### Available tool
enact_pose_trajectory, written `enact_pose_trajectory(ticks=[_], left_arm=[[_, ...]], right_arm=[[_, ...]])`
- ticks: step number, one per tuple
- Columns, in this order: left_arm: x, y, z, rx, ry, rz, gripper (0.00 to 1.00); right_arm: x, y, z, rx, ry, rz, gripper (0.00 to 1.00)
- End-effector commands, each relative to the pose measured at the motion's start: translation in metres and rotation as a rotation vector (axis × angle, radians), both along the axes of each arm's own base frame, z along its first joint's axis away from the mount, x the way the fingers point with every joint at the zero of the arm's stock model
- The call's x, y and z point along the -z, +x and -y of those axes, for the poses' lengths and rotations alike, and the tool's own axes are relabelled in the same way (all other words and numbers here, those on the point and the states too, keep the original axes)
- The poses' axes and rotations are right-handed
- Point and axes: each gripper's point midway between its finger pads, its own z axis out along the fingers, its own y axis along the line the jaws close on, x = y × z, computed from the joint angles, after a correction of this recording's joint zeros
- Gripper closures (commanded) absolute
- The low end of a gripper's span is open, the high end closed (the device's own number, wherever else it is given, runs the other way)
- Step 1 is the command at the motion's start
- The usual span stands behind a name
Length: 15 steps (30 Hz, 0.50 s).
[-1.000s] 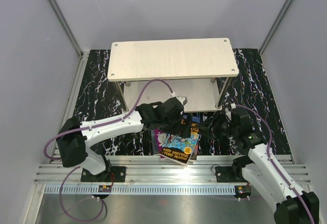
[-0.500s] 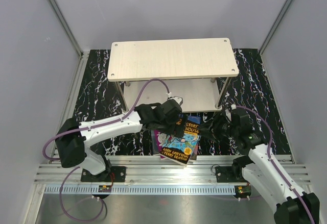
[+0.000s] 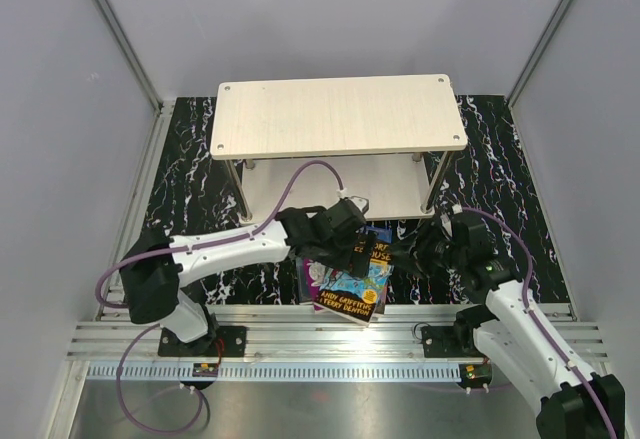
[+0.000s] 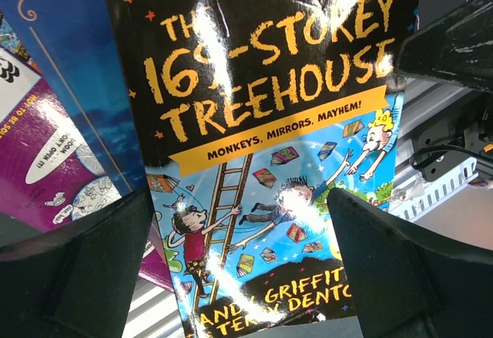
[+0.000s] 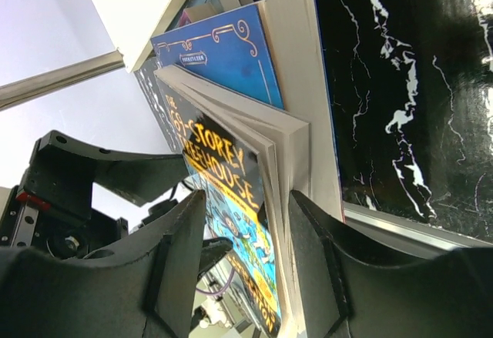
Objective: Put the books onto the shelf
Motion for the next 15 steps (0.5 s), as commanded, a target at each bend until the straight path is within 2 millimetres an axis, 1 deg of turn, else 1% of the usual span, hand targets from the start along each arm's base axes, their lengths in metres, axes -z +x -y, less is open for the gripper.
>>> enact_pose_trajectory(ticks=[1,2,3,4,6,8,12,13,14,15], left_arm=[[-0.02,-0.007,0.032,0.049,-0.102,-0.017,0.03],[-0.021,-0.007,0.032,0.05,-0.102,-0.018,0.03],[-0.019,-0.007,0.032,0.051,-0.096,-0.02,0.03],[-0.019,-0.007,0.032,0.051,-0.094,-0.019,0.03],[-0.016,-0.007,0.03,0.052,-0.083,-0.017,0.03],[-0.013,-0.007,0.029,0.051,-0.078,-0.021,0.03],[-0.011,-0.008,0.029,0.052,-0.067,-0.029,0.02],[-0.009,-0.008,0.027,0.051,-0.056,-0.031,0.03],[-0.009,-0.008,0.026,0.05,-0.051,-0.032,0.02],[-0.009,-0.007,0.027,0.051,-0.051,-0.029,0.03]], right_arm=[[-0.012,0.003,-0.004,-0.019,0.011,0.046,0.46],[-0.01,0.001,-0.002,-0.026,-0.005,0.039,0.46],[-0.012,0.0,0.0,-0.025,-0.029,0.045,0.45],[-0.007,-0.007,0.004,-0.042,-0.064,0.031,0.45],[-0.005,-0.011,0.011,-0.035,-0.101,0.039,0.43],[0.005,-0.016,0.014,-0.032,-0.113,0.021,0.41],[0.012,-0.015,0.014,-0.004,-0.101,0.011,0.39],[0.016,-0.019,0.018,-0.008,-0.13,-0.005,0.38],[0.012,-0.018,0.02,-0.007,-0.151,0.005,0.34],[0.016,-0.018,0.025,0.0,-0.184,-0.002,0.33]])
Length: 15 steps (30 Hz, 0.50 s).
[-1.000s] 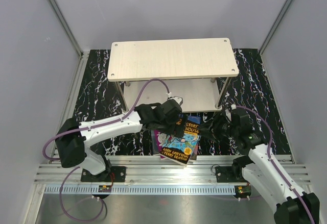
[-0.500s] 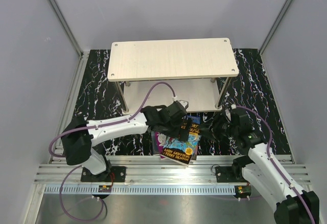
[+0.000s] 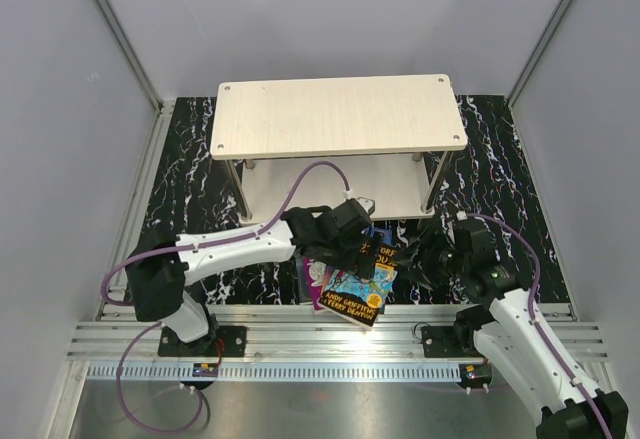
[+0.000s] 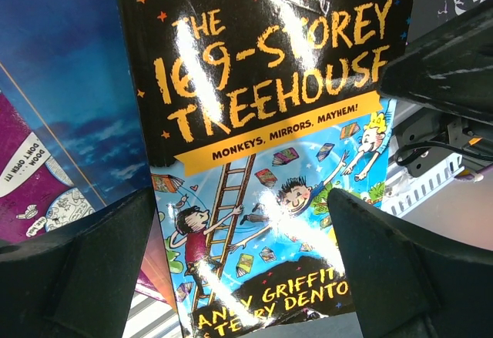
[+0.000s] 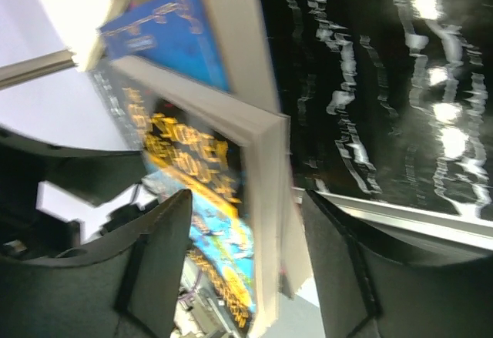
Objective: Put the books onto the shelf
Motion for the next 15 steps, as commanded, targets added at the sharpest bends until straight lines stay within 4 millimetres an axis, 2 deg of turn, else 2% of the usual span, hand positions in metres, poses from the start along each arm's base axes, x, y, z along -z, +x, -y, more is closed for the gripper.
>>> enact_pose_trajectory(ticks=[1,3,8,15], left_arm=[[-0.006,-0.003,0.013,0.025,-0.03,-0.012,0.02],[-0.004,-0.004,0.013,0.025,-0.026,-0.014,0.02],[-0.003,-0.006,0.012,0.026,-0.022,-0.024,0.02],[-0.003,-0.01,0.017,0.033,-0.047,-0.052,0.02]], right_arm=[[0.008,-0.005,0.013,-0.009,-0.11,-0.006,0.32],[0.012,-0.006,0.016,-0.017,-0.137,-0.018,0.27],[0.018,0.002,0.008,-0.009,-0.092,-0.006,0.26],[-0.003,0.018,-0.008,0.01,0.044,0.062,0.27]])
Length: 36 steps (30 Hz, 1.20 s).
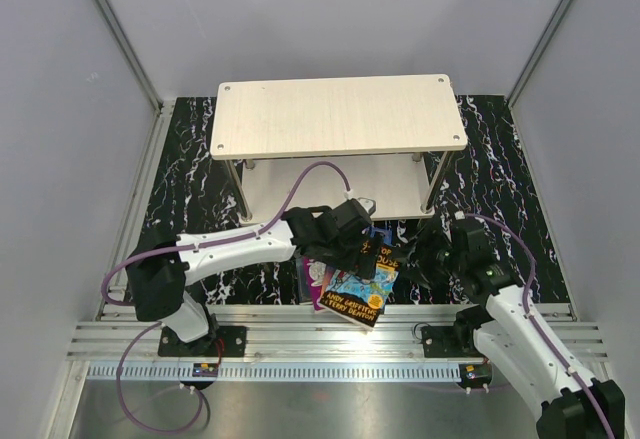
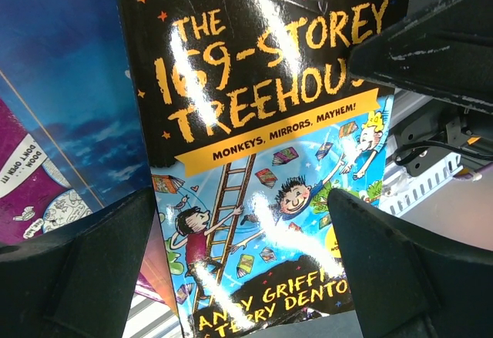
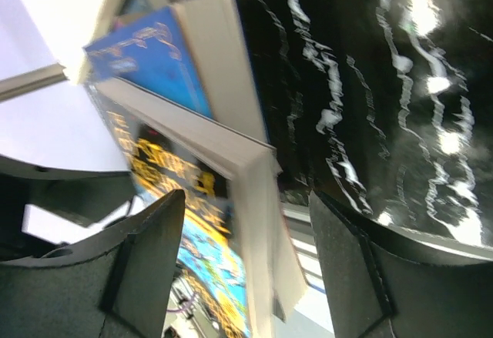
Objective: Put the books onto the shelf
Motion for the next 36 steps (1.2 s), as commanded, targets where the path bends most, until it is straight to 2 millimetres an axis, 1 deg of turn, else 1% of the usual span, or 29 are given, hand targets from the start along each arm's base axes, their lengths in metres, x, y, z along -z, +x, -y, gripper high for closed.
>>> enact_pose_trajectory(ticks=[1,4,7,8,10,11,13,14,15,16,18,19,20,21,22,24,25,26,27,28,29,30,31,32,33,34,35,36], left_arm=[[-0.006,-0.009,0.019,0.031,-0.062,-0.047,0.02],[-0.01,-0.011,0.025,0.041,-0.09,-0.057,0.02],[-0.013,-0.01,0.028,0.04,-0.1,-0.057,0.02],[-0.014,-0.01,0.028,0.04,-0.101,-0.057,0.02],[-0.013,-0.01,0.029,0.039,-0.102,-0.059,0.02],[-0.012,-0.011,0.029,0.041,-0.104,-0.063,0.02],[-0.011,-0.011,0.029,0.035,-0.104,-0.065,0.02],[-0.01,-0.011,0.028,0.035,-0.103,-0.066,0.02],[-0.011,-0.011,0.029,0.035,-0.104,-0.065,0.02],[-0.011,-0.011,0.029,0.035,-0.107,-0.063,0.02],[-0.011,-0.011,0.028,0.034,-0.105,-0.062,0.02],[-0.012,-0.01,0.029,0.034,-0.107,-0.061,0.02],[-0.014,-0.01,0.029,0.034,-0.11,-0.056,0.02],[-0.015,-0.009,0.027,0.032,-0.104,-0.051,0.02],[-0.022,-0.009,0.027,0.033,-0.116,-0.042,0.02],[-0.029,-0.004,0.021,0.025,-0.106,-0.01,0.01],[-0.041,-0.002,0.018,0.019,-0.122,0.013,0.01],[-0.047,0.002,0.015,0.005,-0.124,0.031,0.01],[-0.052,0.007,0.008,-0.015,-0.127,0.04,0.01],[-0.066,0.01,0.002,-0.028,-0.155,0.06,0.01],[-0.07,0.012,-0.005,-0.043,-0.164,0.07,0.01],[-0.077,0.021,-0.013,-0.072,-0.181,0.08,0.01],[-0.08,0.024,-0.019,-0.088,-0.194,0.087,0.01],[-0.098,0.024,-0.027,-0.097,-0.246,0.106,0.01],[-0.094,0.029,-0.037,-0.125,-0.253,0.104,0.01],[-0.099,0.03,-0.043,-0.135,-0.281,0.111,0.01],[-0.103,0.032,-0.048,-0.146,-0.314,0.108,0.01],[-0.109,0.029,-0.055,-0.157,-0.373,0.119,0.01]], right_arm=[[-0.025,0.017,-0.013,-0.007,0.084,0.096,0.27],[-0.029,0.021,-0.017,-0.019,0.106,0.108,0.28],[-0.031,0.024,-0.019,-0.023,0.108,0.107,0.35],[-0.035,0.025,-0.019,-0.027,0.108,0.114,0.42],[-0.037,0.023,-0.018,-0.038,0.096,0.115,0.48],[-0.044,0.023,-0.018,-0.042,0.091,0.133,0.58],[-0.044,0.019,-0.015,-0.05,0.066,0.123,0.67],[-0.049,0.019,-0.013,-0.05,0.058,0.134,0.71],[-0.049,0.015,-0.012,-0.053,0.047,0.127,0.77],[-0.054,0.015,-0.011,-0.055,0.046,0.138,0.8],[-0.056,0.01,-0.008,-0.055,0.033,0.134,0.87],[-0.058,0.009,-0.008,-0.055,0.03,0.137,0.95],[-0.065,0.01,-0.007,-0.052,0.031,0.157,0.97],[-0.067,0.008,-0.006,-0.049,0.027,0.152,1.0],[-0.076,0.01,-0.006,-0.048,0.029,0.172,1.0],[-0.083,0.01,-0.003,-0.043,0.014,0.186,1.0],[-0.088,0.01,-0.003,-0.042,0.01,0.195,1.0],[-0.099,0.014,-0.002,-0.038,0.005,0.219,1.0],[-0.102,0.015,-0.001,-0.042,-0.003,0.225,1.0],[-0.116,0.018,-0.002,-0.044,0.0,0.255,1.0],[-0.121,0.02,-0.002,-0.045,-0.002,0.262,1.0],[-0.123,0.021,-0.002,-0.051,-0.013,0.256,1.0],[-0.139,0.024,-0.003,-0.052,-0.008,0.291,1.0],[-0.145,0.026,-0.003,-0.055,-0.01,0.299,1.0],[-0.151,0.026,-0.003,-0.056,-0.01,0.306,1.0],[-0.166,0.027,-0.003,-0.053,-0.002,0.339,1.0],[-0.171,0.027,-0.003,-0.052,0.002,0.349,1.0],[-0.176,0.028,-0.003,-0.05,0.006,0.356,1.0]])
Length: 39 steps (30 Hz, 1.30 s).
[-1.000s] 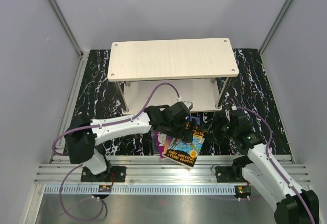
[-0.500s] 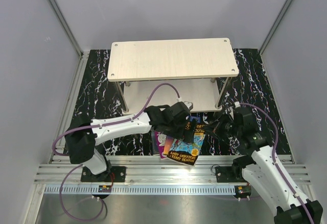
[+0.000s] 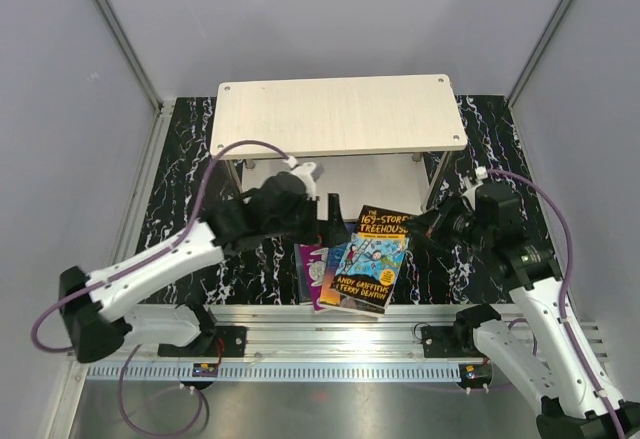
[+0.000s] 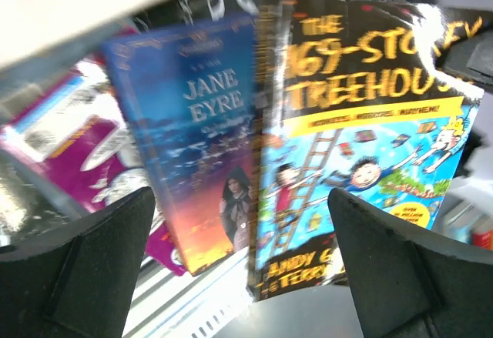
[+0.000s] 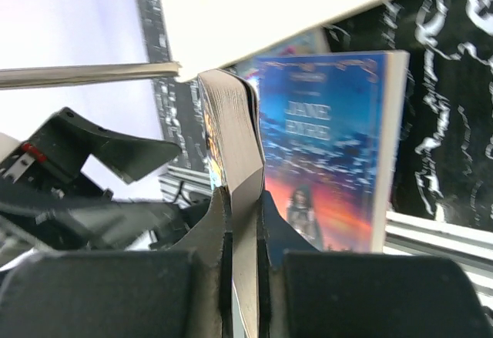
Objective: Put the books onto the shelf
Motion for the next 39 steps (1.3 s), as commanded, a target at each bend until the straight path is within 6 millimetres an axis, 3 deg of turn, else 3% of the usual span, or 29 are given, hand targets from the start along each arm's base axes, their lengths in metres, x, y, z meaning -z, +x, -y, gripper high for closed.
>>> enact_pose_trajectory(ticks=[1,2,3,4,12,16,18,19,23,26,28,29,30,31,32,33,34,35,36,39], left_arm=[[-0.023,-0.002,-0.016,-0.021,-0.157,0.037,0.01],[-0.026,-0.008,-0.016,-0.003,-0.201,0.023,0.01],[-0.044,-0.008,-0.017,-0.013,-0.29,0.047,0.01],[-0.033,-0.013,-0.019,-0.012,-0.299,0.026,0.01],[-0.051,-0.041,0.0,0.109,-0.552,-0.035,0.01],[-0.046,-0.043,0.004,0.118,-0.545,-0.048,0.04],[-0.046,-0.046,0.008,0.133,-0.566,-0.055,0.13],[-0.045,-0.048,0.009,0.139,-0.568,-0.065,0.37],[-0.048,-0.052,0.015,0.157,-0.573,-0.065,0.82],[-0.043,-0.052,0.015,0.143,-0.546,-0.067,1.0],[-0.034,-0.05,0.01,0.118,-0.485,-0.075,1.0],[-0.029,-0.044,0.007,0.078,-0.449,-0.055,1.0],[-0.016,-0.043,-0.003,0.049,-0.369,-0.063,1.0],[-0.017,-0.039,-0.01,0.013,-0.341,-0.044,1.0],[-0.012,-0.027,-0.021,-0.068,-0.292,-0.008,1.0],[0.0,-0.026,-0.035,-0.113,-0.228,-0.013,1.0],[0.002,-0.022,-0.044,-0.151,-0.205,0.002,1.0],[0.001,-0.015,-0.058,-0.21,-0.181,0.037,1.0],[0.002,-0.013,-0.065,-0.237,-0.167,0.05,1.0],[0.003,0.0,-0.094,-0.344,-0.077,0.107,1.0]], right_arm=[[-0.045,0.002,-0.004,-0.013,0.04,0.103,1.0],[-0.048,0.002,-0.005,-0.012,0.047,0.106,1.0],[-0.052,0.003,-0.006,-0.005,0.066,0.107,1.0],[-0.053,0.003,-0.007,-0.005,0.076,0.108,1.0],[-0.068,-0.002,-0.019,0.013,0.278,0.128,1.0],[-0.064,-0.006,-0.02,0.026,0.349,0.117,1.0],[-0.065,-0.009,-0.021,0.031,0.38,0.119,1.0],[-0.061,-0.009,-0.021,0.034,0.382,0.11,1.0],[-0.054,-0.009,-0.018,0.062,0.391,0.11,1.0],[-0.047,-0.007,-0.018,0.071,0.403,0.095,1.0],[-0.046,-0.006,-0.019,0.069,0.408,0.092,1.0],[-0.045,-0.006,-0.02,0.063,0.4,0.092,0.94],[-0.042,-0.007,-0.019,0.069,0.385,0.074,0.77],[-0.047,-0.007,-0.018,0.065,0.374,0.081,0.24],[-0.045,-0.007,-0.017,0.063,0.346,0.085,0.03],[-0.038,-0.011,-0.015,0.065,0.315,0.053,0.0],[-0.046,-0.012,-0.013,0.064,0.297,0.069,0.0],[-0.038,-0.015,-0.01,0.062,0.252,0.048,0.0],[-0.045,-0.017,-0.009,0.056,0.243,0.063,0.0],[-0.04,-0.024,-0.007,0.034,0.203,0.041,0.0]])
